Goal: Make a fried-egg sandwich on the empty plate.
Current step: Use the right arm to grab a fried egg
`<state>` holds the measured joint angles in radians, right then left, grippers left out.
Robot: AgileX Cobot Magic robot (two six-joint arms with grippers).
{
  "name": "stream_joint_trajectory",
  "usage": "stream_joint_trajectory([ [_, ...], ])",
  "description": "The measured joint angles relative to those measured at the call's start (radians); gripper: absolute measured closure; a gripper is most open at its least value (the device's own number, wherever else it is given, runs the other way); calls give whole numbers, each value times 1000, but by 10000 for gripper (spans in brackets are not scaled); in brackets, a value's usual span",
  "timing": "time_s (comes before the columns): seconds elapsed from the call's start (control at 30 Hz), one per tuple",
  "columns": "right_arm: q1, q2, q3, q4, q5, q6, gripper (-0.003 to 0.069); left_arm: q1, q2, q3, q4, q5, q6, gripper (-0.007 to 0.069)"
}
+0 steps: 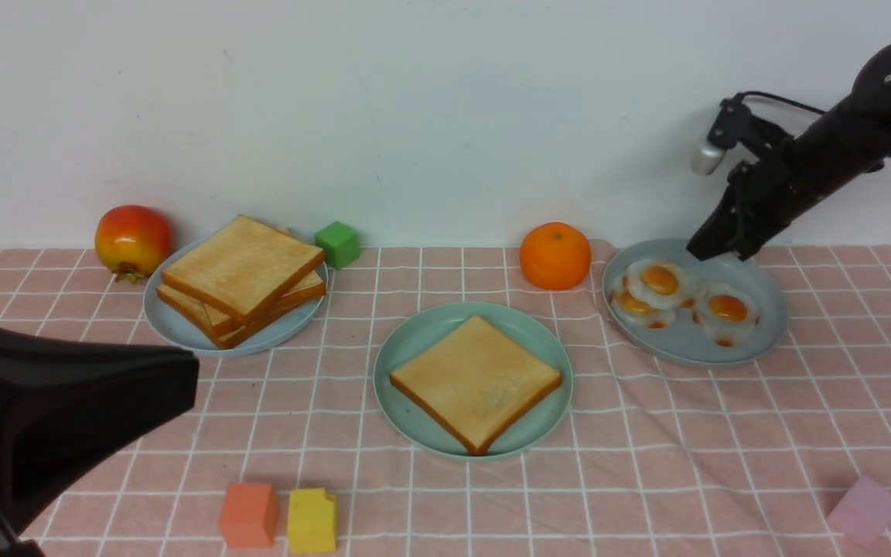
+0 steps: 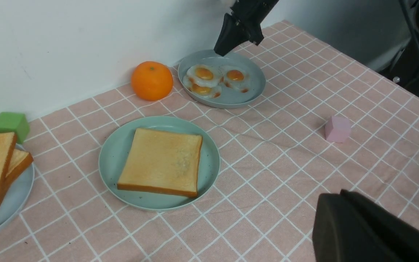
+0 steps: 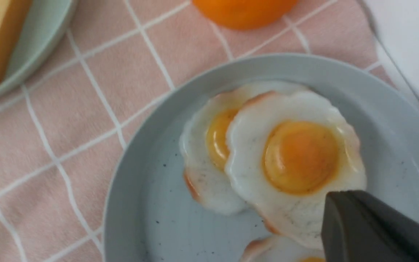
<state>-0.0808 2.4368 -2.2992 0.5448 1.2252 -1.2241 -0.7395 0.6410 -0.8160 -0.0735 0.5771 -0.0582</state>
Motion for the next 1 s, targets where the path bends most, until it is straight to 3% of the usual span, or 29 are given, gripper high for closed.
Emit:
stream_joint_trajectory([
  [0.1,4,0,0,-2,1,51,638,0,0,0,0,0,0,638],
  [0.23,26,1,0,-9,-6,84,537,0,0,0,0,1,0,638],
  [0.33,53,17,0,-8,-63,92,366,0,0,0,0,2,0,638],
  [0.37,68,35,0,-9,-100,96,224,0,0,0,0,2,0,638],
  [0.4,76,46,0,-14,-120,103,141,0,0,0,0,2,0,637],
  [0.47,88,64,0,-35,-151,121,38,0,0,0,0,2,0,637],
  [0.57,106,83,0,-58,-183,147,-10,0,0,0,0,2,0,637],
  [1.0,161,97,-9,-242,-261,259,-3,0,0,0,12,2,0,634],
])
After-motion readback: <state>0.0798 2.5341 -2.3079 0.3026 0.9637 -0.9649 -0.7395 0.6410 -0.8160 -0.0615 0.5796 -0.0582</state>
